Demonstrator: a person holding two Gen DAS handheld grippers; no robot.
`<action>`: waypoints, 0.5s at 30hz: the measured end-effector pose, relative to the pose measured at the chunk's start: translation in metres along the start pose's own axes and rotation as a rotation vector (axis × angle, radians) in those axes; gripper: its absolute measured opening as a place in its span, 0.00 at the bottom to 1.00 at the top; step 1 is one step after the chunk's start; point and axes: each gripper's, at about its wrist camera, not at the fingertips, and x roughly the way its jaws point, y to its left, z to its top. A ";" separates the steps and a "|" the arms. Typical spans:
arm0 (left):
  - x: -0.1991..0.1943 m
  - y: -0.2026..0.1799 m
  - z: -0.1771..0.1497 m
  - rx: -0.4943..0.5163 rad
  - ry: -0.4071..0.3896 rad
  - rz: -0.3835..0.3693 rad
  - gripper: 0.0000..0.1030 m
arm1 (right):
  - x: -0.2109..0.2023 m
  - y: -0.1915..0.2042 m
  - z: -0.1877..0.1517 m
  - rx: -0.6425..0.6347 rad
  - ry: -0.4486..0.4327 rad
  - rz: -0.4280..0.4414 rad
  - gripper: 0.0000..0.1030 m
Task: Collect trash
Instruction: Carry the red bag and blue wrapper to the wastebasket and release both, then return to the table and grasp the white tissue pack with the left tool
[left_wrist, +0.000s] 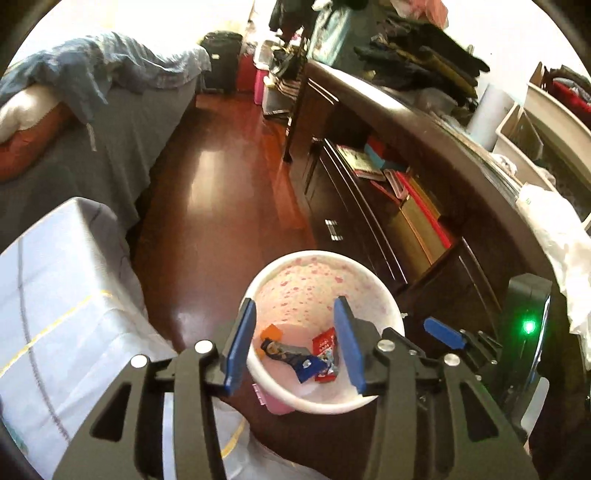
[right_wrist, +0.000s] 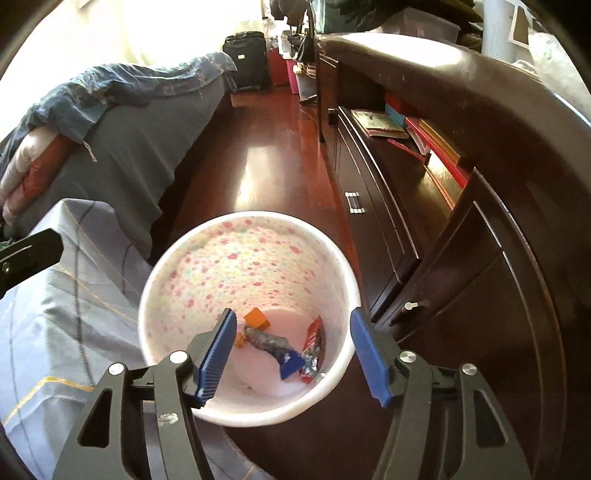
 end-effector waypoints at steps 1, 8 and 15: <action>-0.009 0.003 -0.001 -0.006 -0.013 0.007 0.48 | -0.006 0.002 -0.001 0.001 -0.005 0.012 0.64; -0.068 0.020 -0.016 -0.033 -0.099 0.132 0.57 | -0.038 0.023 -0.006 -0.008 -0.023 0.065 0.70; -0.127 0.046 -0.040 -0.071 -0.157 0.268 0.68 | -0.084 0.066 -0.019 -0.058 -0.063 0.167 0.86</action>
